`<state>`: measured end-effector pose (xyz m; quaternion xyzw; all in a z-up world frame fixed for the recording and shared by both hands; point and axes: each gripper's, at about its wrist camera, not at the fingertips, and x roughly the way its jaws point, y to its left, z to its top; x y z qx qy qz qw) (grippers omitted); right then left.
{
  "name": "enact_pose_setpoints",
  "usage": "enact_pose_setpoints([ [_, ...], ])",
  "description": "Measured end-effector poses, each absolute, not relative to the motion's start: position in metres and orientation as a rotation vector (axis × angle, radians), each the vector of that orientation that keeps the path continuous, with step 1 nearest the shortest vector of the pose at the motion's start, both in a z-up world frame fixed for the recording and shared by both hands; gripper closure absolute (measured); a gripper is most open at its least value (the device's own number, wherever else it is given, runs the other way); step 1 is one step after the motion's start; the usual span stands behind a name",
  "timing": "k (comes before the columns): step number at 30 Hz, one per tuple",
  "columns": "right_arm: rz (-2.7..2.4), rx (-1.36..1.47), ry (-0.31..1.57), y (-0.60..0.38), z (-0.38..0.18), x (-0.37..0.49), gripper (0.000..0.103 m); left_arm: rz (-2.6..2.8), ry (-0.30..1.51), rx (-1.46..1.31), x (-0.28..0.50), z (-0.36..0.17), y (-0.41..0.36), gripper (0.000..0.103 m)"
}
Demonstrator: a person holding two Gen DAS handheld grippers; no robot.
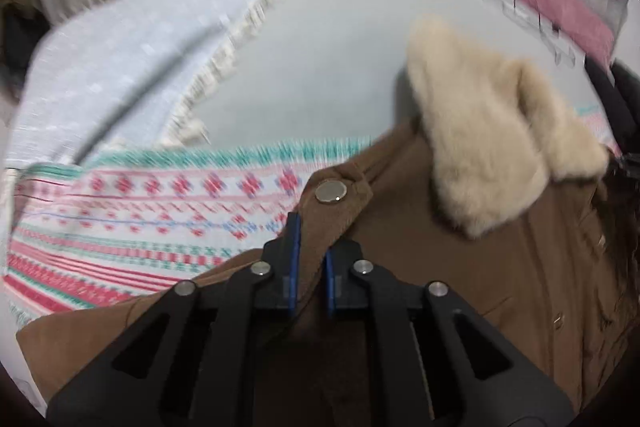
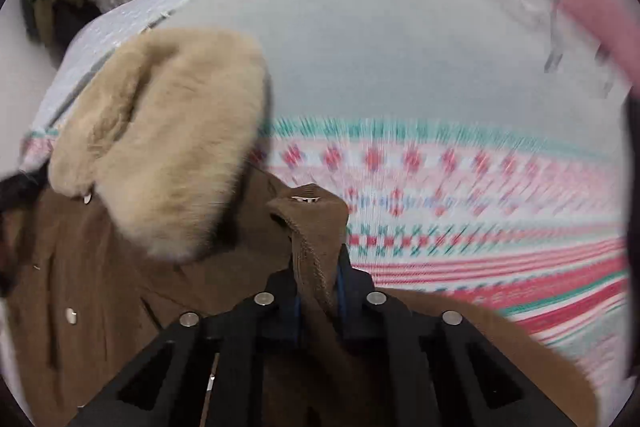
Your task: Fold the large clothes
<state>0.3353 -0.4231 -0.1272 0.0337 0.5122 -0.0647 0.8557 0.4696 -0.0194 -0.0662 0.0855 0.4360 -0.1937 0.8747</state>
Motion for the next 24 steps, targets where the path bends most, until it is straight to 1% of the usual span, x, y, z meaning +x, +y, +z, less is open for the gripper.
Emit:
enact_pose_setpoints([
  [3,-0.218,-0.057,0.892,-0.407,-0.101,0.318,0.091,-0.391,0.775,0.078,0.454,-0.054,0.000,0.092],
  [5,-0.287,-0.124,0.805,-0.405,-0.100,0.318,0.091,-0.352,0.758,0.068,0.461,-0.071,-0.001,0.091],
  [7,-0.324,-0.137,0.831,-0.405,-0.124,0.336,0.090,-0.286,0.842,0.155,0.476,-0.106,-0.016,0.087],
  [8,-0.340,-0.133,0.889,-0.404,-0.146,0.347,0.090,-0.260,0.879,0.195,0.483,-0.121,-0.023,0.085],
  [9,-0.360,-0.130,0.938,-0.403,-0.169,0.356,0.088,-0.241,0.862,0.219,0.483,-0.119,-0.026,0.081],
  [10,-0.386,-0.149,0.947,-0.399,-0.184,0.359,0.084,-0.224,0.850,0.238,0.483,-0.115,-0.028,0.076],
  [11,-0.409,-0.177,0.916,-0.395,-0.186,0.358,0.081,-0.200,0.842,0.268,0.483,-0.112,-0.029,0.073],
  [12,-0.432,-0.205,0.908,-0.390,-0.186,0.358,0.079,-0.168,0.831,0.310,0.482,-0.108,-0.029,0.065],
  [14,-0.434,-0.236,0.911,-0.386,-0.182,0.353,0.072,-0.126,0.822,0.329,0.478,-0.101,-0.022,0.059],
  [15,-0.427,-0.234,0.912,-0.384,-0.181,0.353,0.070,-0.127,0.822,0.312,0.472,-0.094,-0.016,0.053],
  [16,-0.421,-0.222,0.914,-0.386,-0.175,0.346,0.063,-0.139,0.825,0.295,0.466,-0.089,-0.012,0.045],
  [17,-0.420,-0.210,0.913,-0.386,-0.171,0.343,0.056,-0.161,0.826,0.272,0.458,-0.081,-0.008,0.042],
  [19,-0.405,-0.139,0.881,-0.389,-0.155,0.324,0.048,-0.199,0.813,0.245,0.443,-0.066,-0.006,0.029],
  [20,-0.394,-0.109,0.868,-0.392,-0.147,0.321,0.042,-0.222,0.805,0.240,0.436,-0.059,-0.010,0.027],
  [21,-0.369,-0.064,0.854,-0.391,-0.134,0.314,0.039,-0.259,0.788,0.228,0.422,-0.051,-0.010,0.021],
  [22,-0.328,-0.013,0.840,-0.387,-0.126,0.301,0.033,-0.287,0.778,0.223,0.415,-0.049,-0.013,0.015],
  [23,-0.304,0.010,0.829,-0.387,-0.118,0.292,0.027,-0.323,0.772,0.223,0.412,-0.049,-0.016,0.013],
  [24,-0.262,0.037,0.815,-0.380,-0.114,0.281,0.023,-0.378,0.771,0.225,0.400,-0.051,-0.019,0.008],
])
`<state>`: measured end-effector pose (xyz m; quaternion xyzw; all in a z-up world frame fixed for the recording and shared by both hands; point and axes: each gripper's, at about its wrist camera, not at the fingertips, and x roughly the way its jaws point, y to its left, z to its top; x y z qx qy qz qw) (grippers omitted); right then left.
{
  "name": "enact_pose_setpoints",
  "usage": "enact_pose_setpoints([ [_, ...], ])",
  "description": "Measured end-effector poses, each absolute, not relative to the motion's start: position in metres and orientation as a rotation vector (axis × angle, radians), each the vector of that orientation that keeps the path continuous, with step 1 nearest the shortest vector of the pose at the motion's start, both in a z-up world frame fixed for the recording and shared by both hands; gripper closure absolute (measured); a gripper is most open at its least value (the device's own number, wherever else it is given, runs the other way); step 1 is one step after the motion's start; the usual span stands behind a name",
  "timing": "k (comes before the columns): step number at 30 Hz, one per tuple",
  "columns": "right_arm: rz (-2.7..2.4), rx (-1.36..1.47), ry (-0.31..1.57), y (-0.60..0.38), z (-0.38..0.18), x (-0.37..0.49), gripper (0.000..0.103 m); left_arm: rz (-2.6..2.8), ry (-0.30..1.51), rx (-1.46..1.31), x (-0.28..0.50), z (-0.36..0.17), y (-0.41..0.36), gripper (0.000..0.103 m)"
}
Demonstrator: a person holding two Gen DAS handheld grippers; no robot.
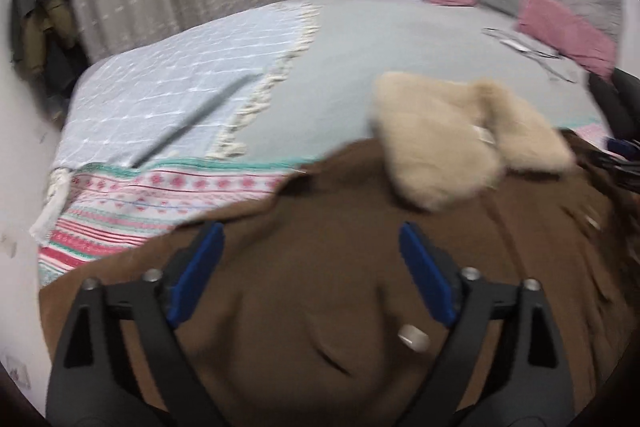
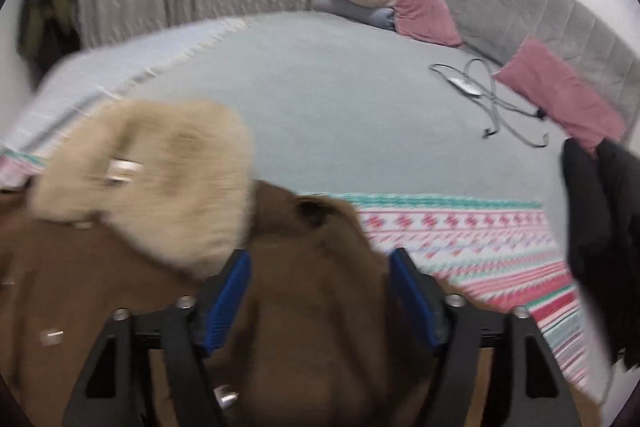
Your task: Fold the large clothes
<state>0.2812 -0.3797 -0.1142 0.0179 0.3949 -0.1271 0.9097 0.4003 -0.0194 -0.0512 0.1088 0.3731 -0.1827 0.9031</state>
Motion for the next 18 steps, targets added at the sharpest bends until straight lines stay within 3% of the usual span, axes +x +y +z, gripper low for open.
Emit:
enact_pose_setpoints([
  [2,-0.188,0.074,0.828,-0.368,-0.117,0.277,0.012,-0.426,0.789,0.233,0.393,-0.065,-0.022,0.006],
  [7,-0.182,0.063,0.963,-0.394,-0.166,0.264,0.012,-0.328,0.959,0.083,0.414,-0.118,0.032,0.006],
  [10,-0.212,0.203,0.900,-0.429,-0.162,0.237,0.012,-0.251,0.965,-0.060,0.419,-0.097,0.068,0.006],
  [18,-0.317,0.186,0.896,-0.412,-0.099,0.192,0.012,-0.203,1.003,-0.126,0.358,-0.046,0.106,0.006],
])
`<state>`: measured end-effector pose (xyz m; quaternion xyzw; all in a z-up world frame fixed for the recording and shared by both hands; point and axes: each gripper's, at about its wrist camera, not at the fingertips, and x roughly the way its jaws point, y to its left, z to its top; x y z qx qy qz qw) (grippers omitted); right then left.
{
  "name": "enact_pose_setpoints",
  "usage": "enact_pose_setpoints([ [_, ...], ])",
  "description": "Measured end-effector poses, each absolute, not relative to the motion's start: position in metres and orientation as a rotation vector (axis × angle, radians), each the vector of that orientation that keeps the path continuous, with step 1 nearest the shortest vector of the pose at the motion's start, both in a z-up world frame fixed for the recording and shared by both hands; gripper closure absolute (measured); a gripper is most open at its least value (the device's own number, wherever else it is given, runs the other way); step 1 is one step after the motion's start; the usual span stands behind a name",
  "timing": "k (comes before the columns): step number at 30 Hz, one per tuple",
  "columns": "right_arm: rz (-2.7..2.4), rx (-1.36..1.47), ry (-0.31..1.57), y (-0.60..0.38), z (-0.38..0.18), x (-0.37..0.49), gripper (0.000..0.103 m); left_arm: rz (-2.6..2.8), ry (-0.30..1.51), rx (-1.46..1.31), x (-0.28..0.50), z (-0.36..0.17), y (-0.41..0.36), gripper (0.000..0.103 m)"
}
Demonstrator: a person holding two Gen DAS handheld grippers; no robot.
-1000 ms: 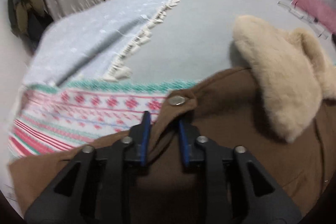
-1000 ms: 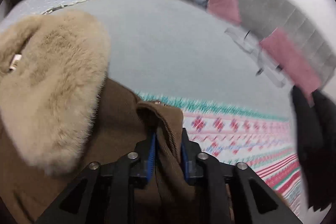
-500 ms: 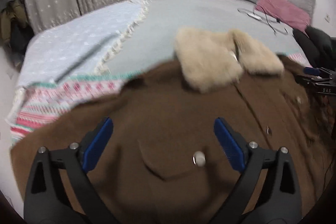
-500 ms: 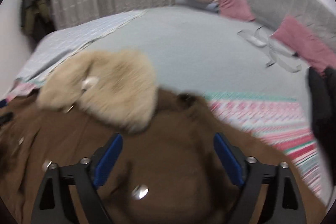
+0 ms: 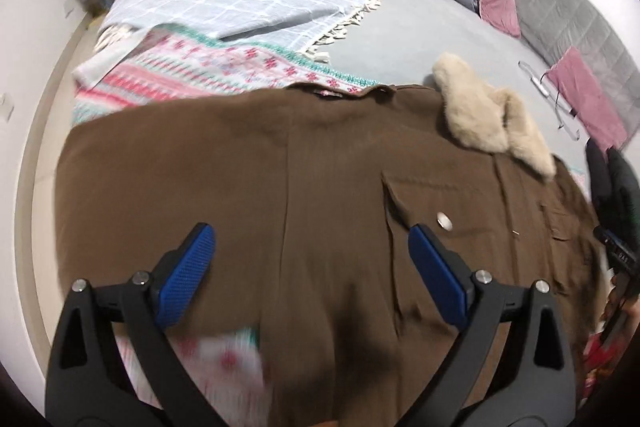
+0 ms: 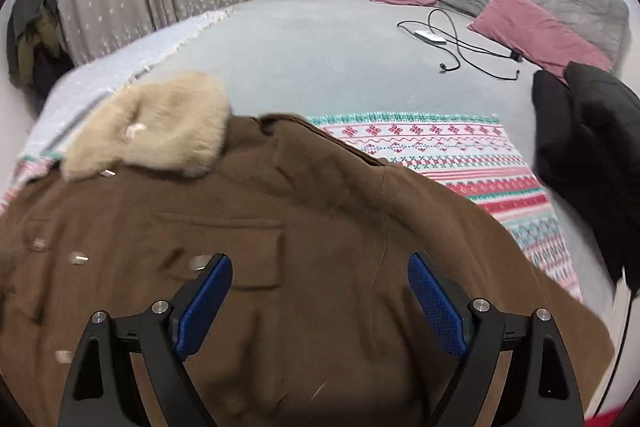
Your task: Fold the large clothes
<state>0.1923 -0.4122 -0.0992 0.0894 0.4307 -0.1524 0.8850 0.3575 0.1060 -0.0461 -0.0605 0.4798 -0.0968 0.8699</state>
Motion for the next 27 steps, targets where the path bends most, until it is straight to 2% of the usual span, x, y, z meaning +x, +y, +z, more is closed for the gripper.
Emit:
enact_pose_setpoints([
  [7,-0.191,0.276,0.896,-0.346,-0.056,0.164,0.012,-0.124,0.994,-0.280,0.303,-0.029,0.149,0.005],
  [13,-0.109,0.107,0.960,-0.281,-0.071,0.168,0.012,0.061,1.057,-0.517,0.298,-0.066,0.202,0.004],
  [17,-0.073,0.043,0.951,-0.262,-0.082,0.171,0.012,0.061,1.099,-0.803,0.298,-0.107,0.236,0.004],
  [22,-0.052,0.059,1.007,-0.255,-0.106,0.181,0.012,0.125,0.958,-0.917,0.289,-0.110,0.260,0.005],
  [27,-0.051,0.087,1.021,-0.256,-0.113,0.183,0.012,0.086,0.922,-1.048,0.295,-0.134,0.284,0.006],
])
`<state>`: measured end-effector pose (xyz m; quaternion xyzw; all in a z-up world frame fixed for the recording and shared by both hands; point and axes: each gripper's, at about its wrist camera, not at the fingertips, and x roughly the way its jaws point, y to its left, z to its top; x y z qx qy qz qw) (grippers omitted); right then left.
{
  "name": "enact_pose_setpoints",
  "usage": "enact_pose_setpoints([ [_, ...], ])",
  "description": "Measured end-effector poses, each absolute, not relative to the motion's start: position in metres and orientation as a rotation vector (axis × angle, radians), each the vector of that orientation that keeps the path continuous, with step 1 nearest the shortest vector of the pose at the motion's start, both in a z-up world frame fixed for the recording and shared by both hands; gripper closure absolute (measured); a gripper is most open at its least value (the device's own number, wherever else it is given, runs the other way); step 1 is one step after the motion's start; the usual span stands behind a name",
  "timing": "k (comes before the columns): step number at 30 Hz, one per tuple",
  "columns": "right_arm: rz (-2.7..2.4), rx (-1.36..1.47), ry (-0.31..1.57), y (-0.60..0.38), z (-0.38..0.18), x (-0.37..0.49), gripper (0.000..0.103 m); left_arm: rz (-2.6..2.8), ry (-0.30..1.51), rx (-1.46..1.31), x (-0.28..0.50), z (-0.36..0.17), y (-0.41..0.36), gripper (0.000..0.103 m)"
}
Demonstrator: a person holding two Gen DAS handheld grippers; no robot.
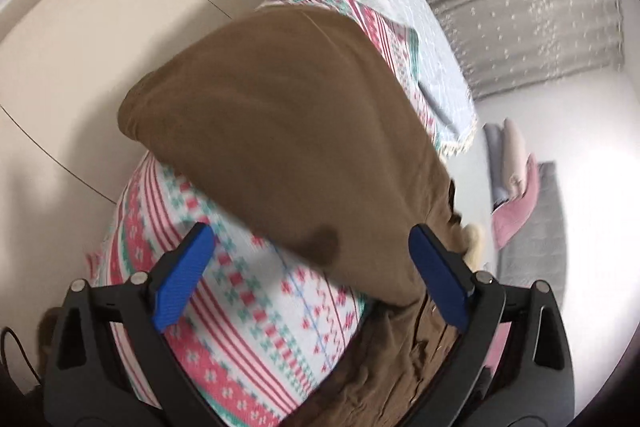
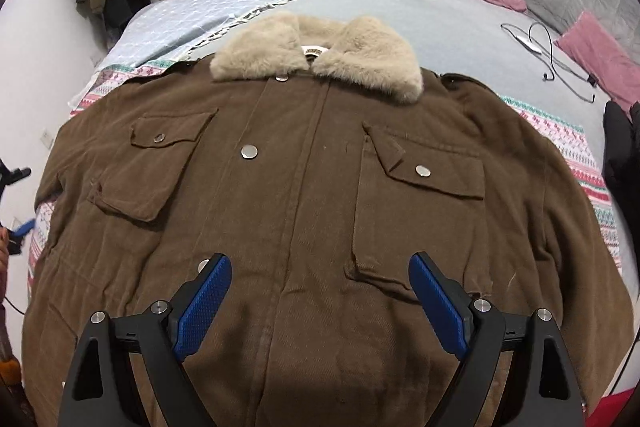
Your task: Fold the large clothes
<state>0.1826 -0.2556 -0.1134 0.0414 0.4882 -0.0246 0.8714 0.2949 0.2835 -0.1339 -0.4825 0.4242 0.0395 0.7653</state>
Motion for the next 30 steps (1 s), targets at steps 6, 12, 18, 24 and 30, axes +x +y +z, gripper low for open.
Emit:
enact_pose_setpoints([
  [6,-0.077,0.160,1.009,-0.270,-0.113,0.181,0.012,0.085,0.865,-1.167,0.297,-0.156,0.307,0.016],
  [12,-0.114,0.194,0.997,-0.282,-0.114,0.179,0.012,0.129,0.812,-1.366,0.288,-0.189,0.341,0.077],
  [18,-0.119,0.183,0.990,-0.281,-0.113,0.178,0.012,0.145,0.662,-1.129,0.289,-0.136,0.325,0.092],
  [24,-0.119,0.176,0.969,-0.280,-0.107,0.175,0.012,-0.016,0.431,-0.605,0.278,-0.025,0.230,0.092],
  [30,-0.110,0.164,0.978,-0.274,-0.109,0.176,0.012,-0.329,0.453,-0.293,0.270,0.005,0.111,0.092],
])
